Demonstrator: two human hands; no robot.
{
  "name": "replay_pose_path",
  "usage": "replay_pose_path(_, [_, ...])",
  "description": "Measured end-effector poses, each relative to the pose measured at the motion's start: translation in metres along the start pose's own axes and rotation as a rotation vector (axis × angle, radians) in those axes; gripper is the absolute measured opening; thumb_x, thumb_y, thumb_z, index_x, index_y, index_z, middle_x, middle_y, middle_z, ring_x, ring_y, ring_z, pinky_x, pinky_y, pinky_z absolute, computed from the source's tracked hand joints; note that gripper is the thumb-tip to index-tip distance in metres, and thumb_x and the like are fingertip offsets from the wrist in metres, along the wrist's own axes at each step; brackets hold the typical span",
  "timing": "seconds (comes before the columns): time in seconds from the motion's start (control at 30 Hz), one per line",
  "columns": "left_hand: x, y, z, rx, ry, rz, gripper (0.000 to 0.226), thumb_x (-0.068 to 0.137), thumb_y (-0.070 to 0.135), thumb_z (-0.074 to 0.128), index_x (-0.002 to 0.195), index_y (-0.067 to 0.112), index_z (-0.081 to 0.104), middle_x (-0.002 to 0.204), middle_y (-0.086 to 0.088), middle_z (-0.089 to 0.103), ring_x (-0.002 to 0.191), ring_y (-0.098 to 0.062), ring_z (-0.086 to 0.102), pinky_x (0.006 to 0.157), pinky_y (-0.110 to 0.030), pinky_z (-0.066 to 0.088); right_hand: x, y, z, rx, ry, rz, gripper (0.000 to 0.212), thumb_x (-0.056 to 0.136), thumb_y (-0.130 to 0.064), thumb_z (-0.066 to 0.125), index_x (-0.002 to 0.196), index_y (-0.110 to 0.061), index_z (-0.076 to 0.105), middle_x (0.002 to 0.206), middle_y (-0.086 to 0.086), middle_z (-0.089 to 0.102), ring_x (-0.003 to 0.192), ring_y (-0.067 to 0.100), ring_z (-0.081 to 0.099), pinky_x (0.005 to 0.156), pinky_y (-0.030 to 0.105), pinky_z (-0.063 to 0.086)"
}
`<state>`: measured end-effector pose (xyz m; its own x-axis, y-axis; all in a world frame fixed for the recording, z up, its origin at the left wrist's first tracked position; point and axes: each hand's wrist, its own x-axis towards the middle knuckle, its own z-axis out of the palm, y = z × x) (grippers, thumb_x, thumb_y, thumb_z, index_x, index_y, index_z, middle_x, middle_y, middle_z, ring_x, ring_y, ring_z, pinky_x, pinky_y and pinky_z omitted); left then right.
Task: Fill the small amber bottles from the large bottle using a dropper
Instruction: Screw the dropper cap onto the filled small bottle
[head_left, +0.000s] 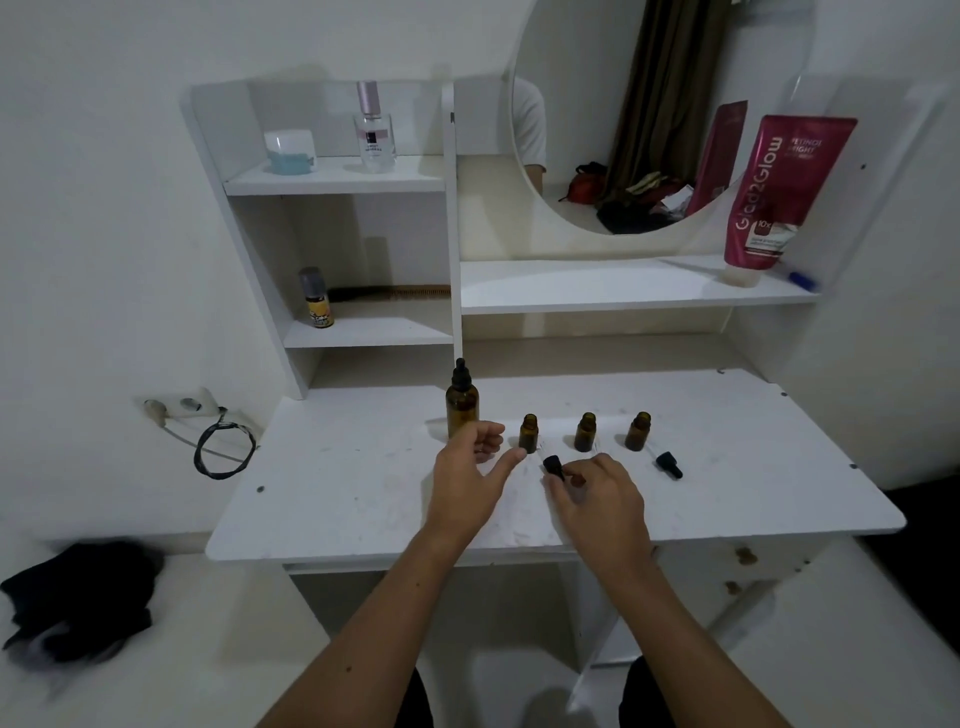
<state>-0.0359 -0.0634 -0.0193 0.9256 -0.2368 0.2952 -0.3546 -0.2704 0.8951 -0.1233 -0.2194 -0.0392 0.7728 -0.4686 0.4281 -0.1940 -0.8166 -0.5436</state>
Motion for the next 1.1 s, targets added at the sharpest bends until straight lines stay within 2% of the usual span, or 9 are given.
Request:
replay_pose_path(0.17, [0.01,0.003,0.017,0.002,-0.041,-0.047,0.053,0.083,0.043,0.081,0.127,0.024,0.059,0.119,0.012,0.064,0.108,-0.005,0.062,0.091,-0.02,0.054,-0.001,0.001,-0.001,0.009,0.048,-0.009,0.02,0.091,-0.032,0.079,0.099,-0.014,0.08,0.095,0.0,0.074,0.091,0.015,0.069,0.082,0.018,0.047])
replay_pose_path(0.3, [0.02,0.001,0.025,-0.004,-0.068,-0.067,0.059,0.083,0.043,0.081,0.133,0.023,0.058,0.123,0.014,0.065,0.11,-0.002,0.062,0.093,-0.018,0.053,0.0,0.001,-0.008,0.1,0.107,0.009,0.021,0.087,-0.029,0.083,0.1,-0.013,0.08,0.092,0.001,0.076,0.083,0.015,0.07,0.076,0.025,0.058])
replay_pose_path(0.37, [0.024,0.001,0.028,0.005,-0.075,-0.067,0.056,0.084,0.041,0.081,0.133,0.023,0.059,0.121,0.014,0.066,0.107,0.001,0.063,0.089,-0.012,0.051,0.0,0.001,-0.012,0.159,0.136,0.013,0.021,0.086,-0.025,0.085,0.101,-0.012,0.08,0.092,0.0,0.075,0.08,0.014,0.069,0.074,0.028,0.061])
replay_pose_path(0.43, [0.026,0.001,0.029,0.027,-0.081,-0.049,0.049,0.086,0.038,0.079,0.13,0.023,0.062,0.117,0.015,0.069,0.101,0.006,0.064,0.087,-0.009,0.05,0.003,0.001,-0.018,0.247,0.151,0.018,0.019,0.086,-0.019,0.085,0.102,-0.011,0.078,0.094,-0.002,0.075,0.081,0.011,0.069,0.076,0.023,0.06])
replay_pose_path(0.53, [0.03,-0.002,0.029,0.009,-0.085,-0.024,0.033,0.089,0.03,0.078,0.119,0.02,0.069,0.108,0.013,0.073,0.096,0.002,0.068,0.088,-0.018,0.056,0.014,-0.005,-0.029,0.436,0.102,0.072,0.018,0.089,-0.012,0.081,0.107,-0.015,0.078,0.098,-0.007,0.076,0.089,0.004,0.072,0.084,0.016,0.058])
replay_pose_path(0.67, [0.031,-0.004,0.027,0.018,-0.083,-0.013,0.027,0.09,0.027,0.078,0.115,0.019,0.071,0.105,0.012,0.073,0.096,0.003,0.067,0.083,-0.008,0.051,0.035,-0.015,-0.034,0.544,0.091,0.025,0.021,0.094,-0.009,0.075,0.111,-0.021,0.075,0.104,-0.01,0.077,0.095,0.004,0.074,0.083,0.015,0.057])
replay_pose_path(0.73, [0.031,-0.004,0.028,0.027,-0.088,0.007,0.028,0.089,0.026,0.078,0.115,0.018,0.071,0.107,0.012,0.073,0.097,0.001,0.067,0.086,-0.011,0.053,0.046,-0.017,-0.033,0.535,0.109,-0.017,0.021,0.096,-0.007,0.073,0.115,-0.016,0.076,0.107,-0.007,0.077,0.096,0.008,0.074,0.084,0.018,0.058])
replay_pose_path(0.93, [0.031,-0.005,0.026,0.039,-0.092,0.019,0.03,0.089,0.029,0.078,0.116,0.017,0.071,0.109,0.011,0.073,0.099,-0.002,0.068,0.09,-0.014,0.054,0.062,-0.017,-0.033,0.372,0.142,-0.184,0.021,0.095,-0.001,0.072,0.113,-0.01,0.077,0.102,-0.002,0.075,0.083,0.002,0.07,0.084,0.006,0.05])
replay_pose_path(1.1, [0.031,-0.006,0.026,0.018,-0.099,0.027,0.028,0.09,0.027,0.078,0.115,0.017,0.072,0.108,0.012,0.073,0.098,0.001,0.067,0.088,-0.013,0.053,0.074,-0.02,-0.03,0.237,0.059,-0.353,0.024,0.094,0.0,0.073,0.115,-0.01,0.077,0.106,-0.001,0.075,0.086,0.002,0.066,0.082,0.004,0.049])
